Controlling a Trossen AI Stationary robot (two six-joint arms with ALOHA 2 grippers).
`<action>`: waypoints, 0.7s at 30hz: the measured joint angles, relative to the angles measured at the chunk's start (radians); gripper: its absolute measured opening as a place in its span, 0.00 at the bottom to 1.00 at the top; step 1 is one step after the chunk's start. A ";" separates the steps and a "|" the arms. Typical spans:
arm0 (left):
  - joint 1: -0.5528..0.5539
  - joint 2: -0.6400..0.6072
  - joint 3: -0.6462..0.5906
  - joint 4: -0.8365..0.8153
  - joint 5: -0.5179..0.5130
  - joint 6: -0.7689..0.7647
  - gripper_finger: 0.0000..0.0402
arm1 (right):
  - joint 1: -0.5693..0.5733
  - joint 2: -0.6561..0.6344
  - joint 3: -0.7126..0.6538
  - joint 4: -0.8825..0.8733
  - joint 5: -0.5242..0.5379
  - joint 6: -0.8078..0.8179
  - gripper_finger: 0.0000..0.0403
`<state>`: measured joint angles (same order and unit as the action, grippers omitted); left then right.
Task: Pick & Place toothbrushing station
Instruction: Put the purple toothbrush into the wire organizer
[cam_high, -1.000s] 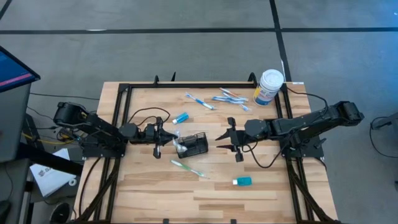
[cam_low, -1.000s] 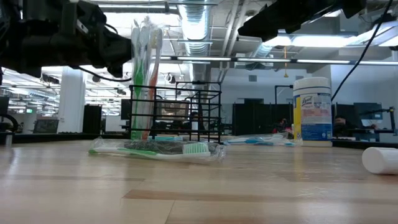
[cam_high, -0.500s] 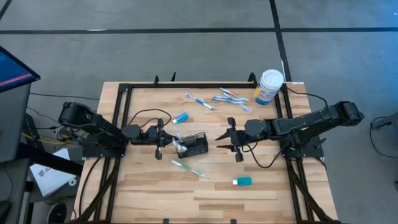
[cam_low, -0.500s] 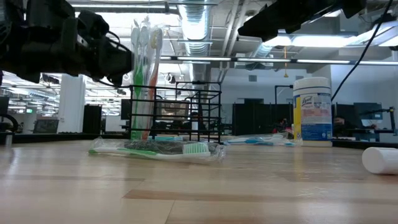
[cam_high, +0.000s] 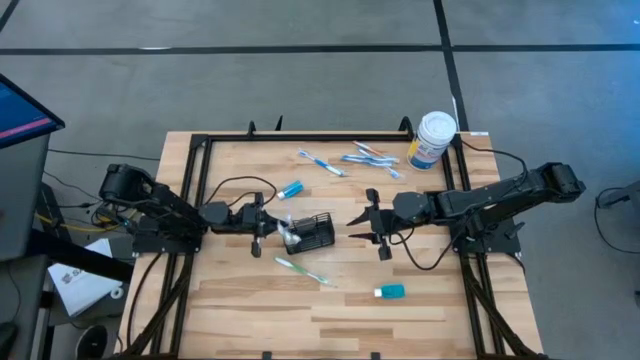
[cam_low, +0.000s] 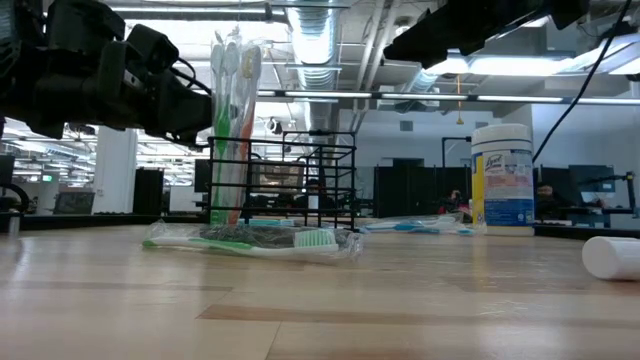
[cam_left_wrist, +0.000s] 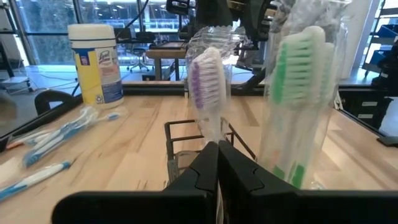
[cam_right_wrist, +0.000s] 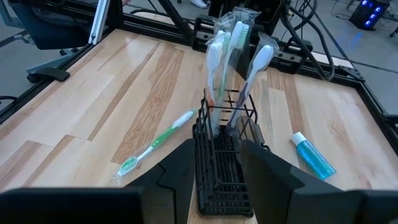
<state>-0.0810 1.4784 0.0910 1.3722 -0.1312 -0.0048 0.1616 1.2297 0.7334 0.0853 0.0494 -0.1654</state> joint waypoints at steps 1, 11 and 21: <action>0.000 0.000 0.000 0.000 -0.008 0.000 0.00 | 0.000 0.000 0.000 -0.001 0.000 0.000 0.30; 0.000 0.000 0.000 -0.003 -0.126 -0.048 0.11 | 0.000 0.000 0.000 -0.003 0.000 0.000 0.30; 0.000 -0.001 0.000 0.000 -0.100 -0.060 0.30 | 0.000 0.000 0.000 -0.003 0.000 0.000 0.30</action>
<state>-0.0811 1.4772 0.0906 1.3718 -0.2314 -0.0650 0.1616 1.2301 0.7334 0.0822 0.0494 -0.1653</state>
